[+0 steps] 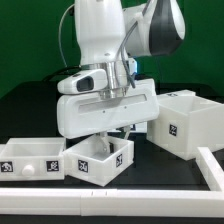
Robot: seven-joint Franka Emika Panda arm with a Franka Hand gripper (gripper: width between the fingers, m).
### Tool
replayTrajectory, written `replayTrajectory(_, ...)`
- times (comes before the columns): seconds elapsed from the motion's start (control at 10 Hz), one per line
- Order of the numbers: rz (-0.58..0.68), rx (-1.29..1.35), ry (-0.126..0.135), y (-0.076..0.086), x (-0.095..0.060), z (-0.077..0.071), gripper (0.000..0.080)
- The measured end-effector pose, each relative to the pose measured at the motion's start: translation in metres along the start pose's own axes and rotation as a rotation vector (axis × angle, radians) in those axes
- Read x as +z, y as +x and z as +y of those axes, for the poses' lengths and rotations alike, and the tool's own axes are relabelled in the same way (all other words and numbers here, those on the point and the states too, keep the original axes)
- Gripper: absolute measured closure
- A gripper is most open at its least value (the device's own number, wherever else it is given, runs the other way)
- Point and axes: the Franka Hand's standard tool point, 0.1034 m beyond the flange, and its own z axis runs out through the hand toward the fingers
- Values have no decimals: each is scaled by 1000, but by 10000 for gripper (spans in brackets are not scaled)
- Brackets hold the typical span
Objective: Assemble drawer
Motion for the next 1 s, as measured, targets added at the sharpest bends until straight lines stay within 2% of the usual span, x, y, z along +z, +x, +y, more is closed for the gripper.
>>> replayTrajectory(0.1, -9, -101, 13, -1, -7, -2, 680)
replayTrajectory(0.2, -15, -187, 23, -5, -20, -4, 722)
replayTrajectory(0.4, -58, -330, 96, -27, -40, -2, 734)
replayTrajectory(0.5, -62, -360, 112, -35, -51, -2, 734)
replayTrajectory(0.6, -60, -369, 116, -37, -53, -8, 734)
replayTrajectory(1.0, -63, -372, 128, -37, -50, -13, 736)
